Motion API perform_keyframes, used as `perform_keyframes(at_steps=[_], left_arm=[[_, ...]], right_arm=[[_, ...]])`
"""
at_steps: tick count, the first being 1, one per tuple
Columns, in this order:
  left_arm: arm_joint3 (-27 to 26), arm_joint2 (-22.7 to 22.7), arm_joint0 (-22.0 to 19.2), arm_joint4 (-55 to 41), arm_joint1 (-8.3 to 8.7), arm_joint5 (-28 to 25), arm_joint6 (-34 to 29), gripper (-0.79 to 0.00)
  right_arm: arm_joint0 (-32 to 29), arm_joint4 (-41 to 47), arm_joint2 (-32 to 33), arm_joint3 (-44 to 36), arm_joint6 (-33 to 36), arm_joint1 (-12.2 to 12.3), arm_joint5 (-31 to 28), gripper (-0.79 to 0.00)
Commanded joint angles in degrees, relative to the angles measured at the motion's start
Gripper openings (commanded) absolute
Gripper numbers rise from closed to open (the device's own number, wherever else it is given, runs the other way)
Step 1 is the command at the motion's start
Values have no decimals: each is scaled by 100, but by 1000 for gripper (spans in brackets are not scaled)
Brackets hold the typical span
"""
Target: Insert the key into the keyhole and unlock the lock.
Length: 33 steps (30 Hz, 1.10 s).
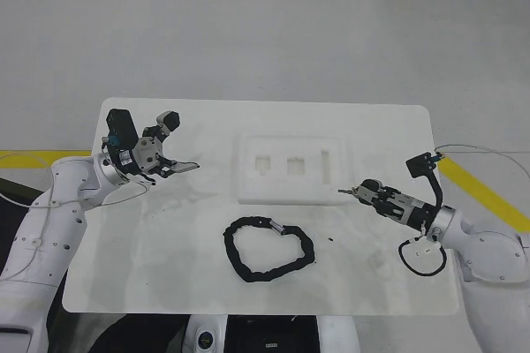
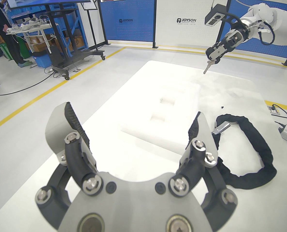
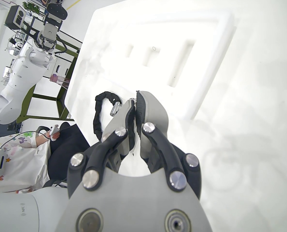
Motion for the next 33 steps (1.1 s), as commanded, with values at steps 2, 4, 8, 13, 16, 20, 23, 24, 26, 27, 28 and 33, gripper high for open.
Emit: perform_keyframes(at_steps=[2,4,8,13,16,20,23,24,26,27,28,33], left_arm=[[0,0,0,0,0,0,0,0],[0,0,0,0,0,0,0,0],[0,0,0,0,0,0,0,0],[0,0,0,0,0,0,0,0],[0,0,0,0,0,0,0,0],[0,0,0,0,0,0,0,0],[0,0,0,0,0,0,0,0],[0,0,0,0,0,0,0,0],[-135,75,90,-9,-13,12,-104,0],[-232,135,144,-29,-22,0,-192,0],[-317,212,188,-88,-30,0,-302,0],[-265,647,118,-662,-31,0,-834,0]], right_arm=[[7,95,30,44,-76,15,-3,-785],[9,99,35,49,-86,17,-2,-785],[9,99,35,49,-86,17,-2,-785],[9,99,35,49,-86,17,-2,-785],[9,99,35,49,-86,17,-2,-785],[9,99,35,49,-86,17,-2,-785],[9,99,35,49,-86,17,-2,-785],[9,99,35,49,-86,17,-2,-785],[9,99,35,49,-86,17,-2,-785],[9,99,35,49,-86,17,-2,-785],[9,99,35,49,-86,17,-2,-785],[9,99,35,49,-86,17,-2,-785]])
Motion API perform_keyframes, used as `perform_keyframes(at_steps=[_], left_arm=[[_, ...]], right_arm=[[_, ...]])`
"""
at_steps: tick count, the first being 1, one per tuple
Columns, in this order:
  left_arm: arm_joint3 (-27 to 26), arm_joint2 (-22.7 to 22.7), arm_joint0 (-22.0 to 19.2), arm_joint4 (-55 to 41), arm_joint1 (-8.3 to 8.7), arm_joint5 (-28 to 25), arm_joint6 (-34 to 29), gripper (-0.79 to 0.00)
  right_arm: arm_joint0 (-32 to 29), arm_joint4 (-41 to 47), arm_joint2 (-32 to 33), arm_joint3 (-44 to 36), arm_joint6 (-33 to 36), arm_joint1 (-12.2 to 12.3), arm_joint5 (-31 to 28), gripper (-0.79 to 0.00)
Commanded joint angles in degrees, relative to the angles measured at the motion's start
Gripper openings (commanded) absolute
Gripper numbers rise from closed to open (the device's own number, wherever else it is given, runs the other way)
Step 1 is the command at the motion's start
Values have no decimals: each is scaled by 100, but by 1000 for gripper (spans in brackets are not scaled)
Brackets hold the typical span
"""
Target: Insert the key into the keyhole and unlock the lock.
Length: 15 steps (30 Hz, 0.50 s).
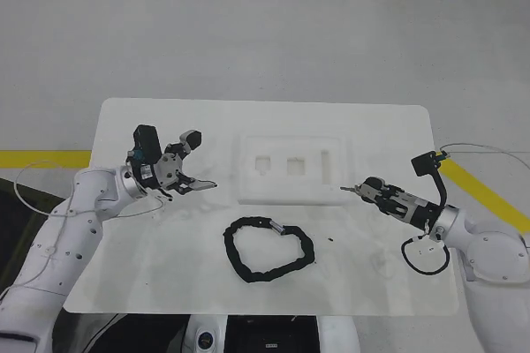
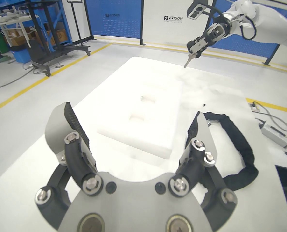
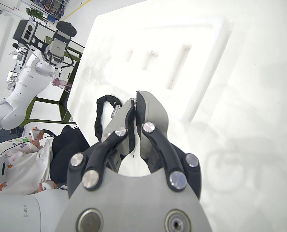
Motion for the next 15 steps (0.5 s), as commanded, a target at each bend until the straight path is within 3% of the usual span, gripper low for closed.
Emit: perform_keyframes(at_steps=[1,7,15], left_arm=[[49,186,-87,-196,-1,0,-297,0],[-185,1121,-440,-494,0,0,-1217,0],[-372,2351,-1028,-649,21,0,-1921,0]], right_arm=[[0,0,0,0,0,0,0,-785],[0,0,0,0,0,0,0,-785],[0,0,0,0,0,0,0,-785]])
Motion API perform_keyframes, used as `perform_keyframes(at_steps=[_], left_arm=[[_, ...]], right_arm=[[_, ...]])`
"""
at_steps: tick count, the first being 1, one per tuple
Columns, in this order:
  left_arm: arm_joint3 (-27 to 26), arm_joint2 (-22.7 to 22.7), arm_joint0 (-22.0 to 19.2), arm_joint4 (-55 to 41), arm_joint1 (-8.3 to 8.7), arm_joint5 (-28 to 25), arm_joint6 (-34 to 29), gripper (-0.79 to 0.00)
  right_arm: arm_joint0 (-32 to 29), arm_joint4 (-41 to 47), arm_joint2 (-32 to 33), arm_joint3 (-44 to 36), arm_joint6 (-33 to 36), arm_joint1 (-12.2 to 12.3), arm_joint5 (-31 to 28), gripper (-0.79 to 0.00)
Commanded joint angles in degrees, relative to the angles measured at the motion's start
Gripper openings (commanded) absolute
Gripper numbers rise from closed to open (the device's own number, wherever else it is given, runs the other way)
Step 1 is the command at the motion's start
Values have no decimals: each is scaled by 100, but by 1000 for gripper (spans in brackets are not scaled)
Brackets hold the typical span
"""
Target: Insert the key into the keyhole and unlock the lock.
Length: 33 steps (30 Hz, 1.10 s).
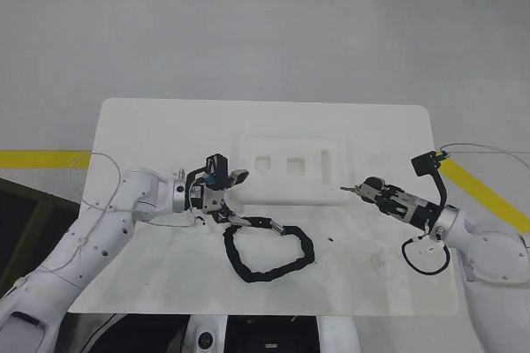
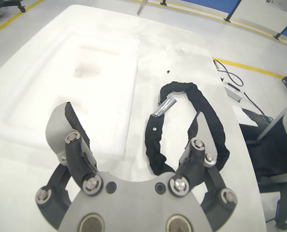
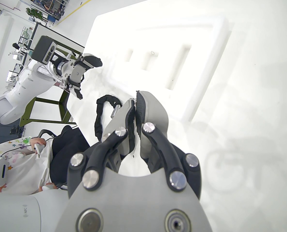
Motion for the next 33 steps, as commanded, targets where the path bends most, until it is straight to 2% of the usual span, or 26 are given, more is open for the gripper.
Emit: perform_keyframes(at_steps=[1,5,10,17,19,33], left_arm=[[-23,280,-158,34,-8,0,-123,0],[-136,755,-497,292,-52,0,-130,0],[-228,1234,-783,925,-107,0,408,0],[-17,1823,-1164,1784,-237,0,919,0],[30,1864,-1220,1896,-265,0,1076,0],[30,1864,-1220,1896,-265,0,1076,0]], right_arm=[[0,0,0,0,0,0,0,-785],[0,0,0,0,0,0,0,-785],[0,0,0,0,0,0,0,-785],[0,0,0,0,0,0,0,-785],[0,0,0,0,0,0,0,-785],[0,0,0,0,0,0,0,-785]])
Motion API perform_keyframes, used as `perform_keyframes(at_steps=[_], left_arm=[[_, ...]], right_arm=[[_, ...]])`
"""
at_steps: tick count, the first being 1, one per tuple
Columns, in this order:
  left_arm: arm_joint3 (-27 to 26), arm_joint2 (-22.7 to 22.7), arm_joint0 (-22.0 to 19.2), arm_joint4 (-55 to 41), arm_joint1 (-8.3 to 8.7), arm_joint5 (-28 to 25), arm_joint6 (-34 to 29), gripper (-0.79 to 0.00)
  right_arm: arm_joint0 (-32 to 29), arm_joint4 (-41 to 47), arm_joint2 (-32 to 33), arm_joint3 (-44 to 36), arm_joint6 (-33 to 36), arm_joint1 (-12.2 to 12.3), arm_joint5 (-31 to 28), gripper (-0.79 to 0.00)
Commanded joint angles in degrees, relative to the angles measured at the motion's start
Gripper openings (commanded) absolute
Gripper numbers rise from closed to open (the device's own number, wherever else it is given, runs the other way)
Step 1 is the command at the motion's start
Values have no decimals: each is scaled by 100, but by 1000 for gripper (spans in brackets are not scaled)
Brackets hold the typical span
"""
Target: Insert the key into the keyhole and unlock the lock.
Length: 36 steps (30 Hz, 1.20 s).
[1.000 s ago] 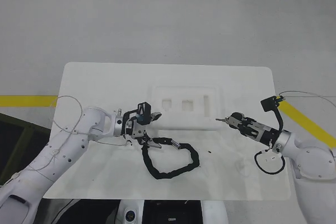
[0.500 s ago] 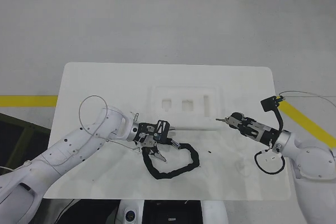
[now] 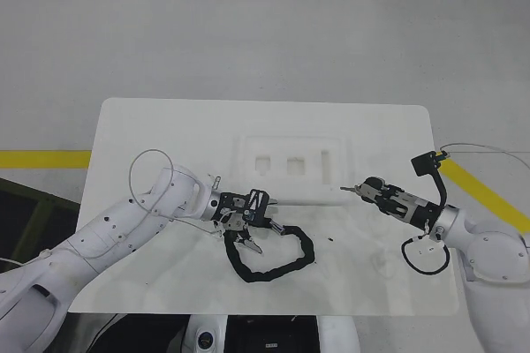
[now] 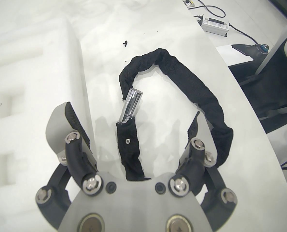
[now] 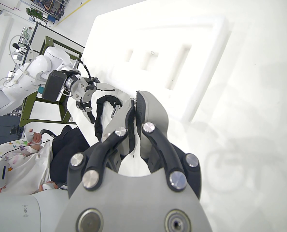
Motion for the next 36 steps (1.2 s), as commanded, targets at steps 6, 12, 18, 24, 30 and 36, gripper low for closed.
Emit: perform_keyframes(at_steps=[6,12,18,24,30,36], left_arm=[[-265,-103,119,160,31,0,-114,0],[-588,76,-18,402,93,0,-496,0],[-726,441,-345,199,95,0,-747,0],[-573,694,-586,121,16,0,-583,0],[-252,909,-735,89,-132,0,-527,0],[-43,1077,-811,192,-290,0,-385,0]], right_arm=[[0,0,0,0,0,0,0,-785],[0,0,0,0,0,0,0,-785],[0,0,0,0,0,0,0,-785],[0,0,0,0,0,0,0,-785],[0,0,0,0,0,0,0,-785],[0,0,0,0,0,0,0,-785]])
